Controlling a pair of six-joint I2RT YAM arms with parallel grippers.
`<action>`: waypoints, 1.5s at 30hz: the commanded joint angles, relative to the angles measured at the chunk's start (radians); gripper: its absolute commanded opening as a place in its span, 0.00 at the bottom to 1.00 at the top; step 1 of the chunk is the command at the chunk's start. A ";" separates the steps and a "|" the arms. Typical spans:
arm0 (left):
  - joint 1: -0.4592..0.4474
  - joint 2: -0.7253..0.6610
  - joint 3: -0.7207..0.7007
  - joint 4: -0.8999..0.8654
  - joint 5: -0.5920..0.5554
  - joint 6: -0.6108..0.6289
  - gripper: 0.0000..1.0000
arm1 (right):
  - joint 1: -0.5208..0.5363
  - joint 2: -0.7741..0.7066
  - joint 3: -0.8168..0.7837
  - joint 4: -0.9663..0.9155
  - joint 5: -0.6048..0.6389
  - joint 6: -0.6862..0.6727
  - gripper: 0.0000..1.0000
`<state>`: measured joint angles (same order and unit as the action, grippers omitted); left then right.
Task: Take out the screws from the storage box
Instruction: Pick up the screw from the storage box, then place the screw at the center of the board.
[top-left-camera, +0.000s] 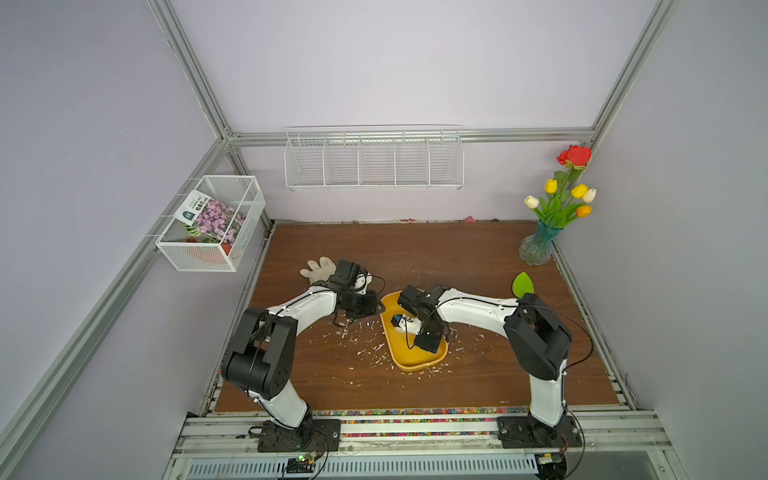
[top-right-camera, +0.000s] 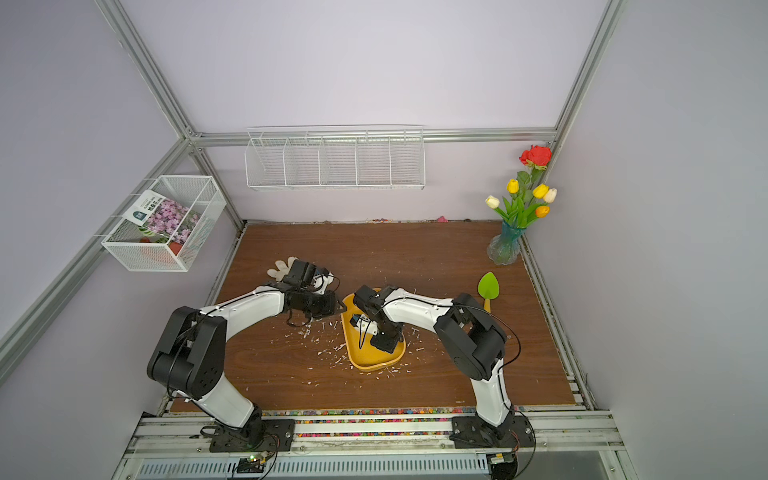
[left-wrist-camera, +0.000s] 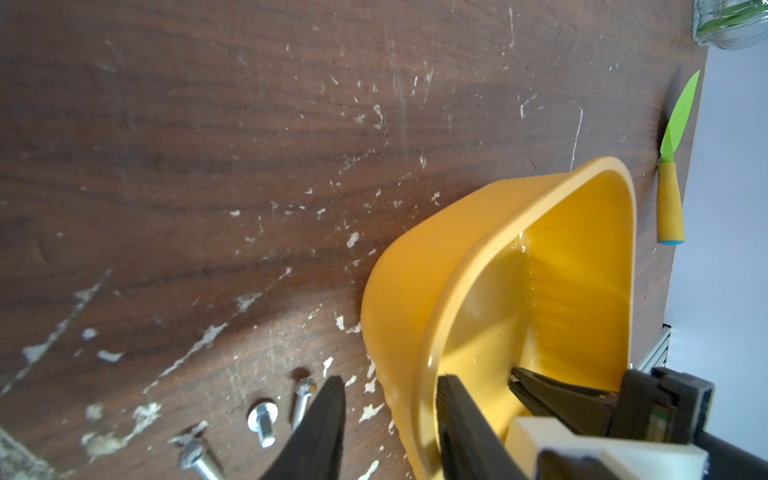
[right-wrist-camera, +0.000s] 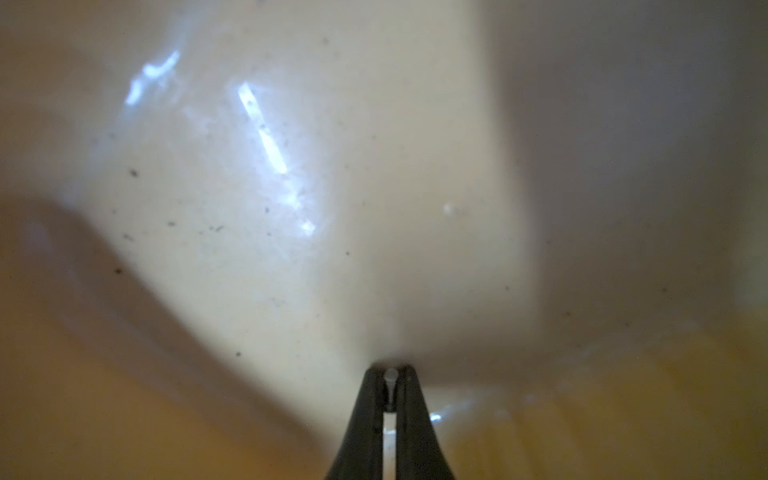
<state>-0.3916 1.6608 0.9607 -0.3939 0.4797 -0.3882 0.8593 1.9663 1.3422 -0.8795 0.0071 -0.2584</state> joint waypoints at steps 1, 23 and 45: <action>0.012 -0.002 -0.005 -0.017 -0.004 0.012 0.40 | 0.005 0.020 -0.021 -0.024 0.016 0.002 0.00; 0.018 -0.021 -0.008 -0.018 -0.011 0.008 0.40 | -0.123 -0.231 0.070 -0.029 -0.038 0.113 0.00; 0.055 -0.174 0.036 -0.059 -0.074 0.015 0.46 | -0.373 -0.205 -0.191 0.199 -0.108 0.189 0.04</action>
<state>-0.3538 1.5219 0.9741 -0.4343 0.4343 -0.3874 0.4942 1.7561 1.1652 -0.7200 -0.0841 -0.0891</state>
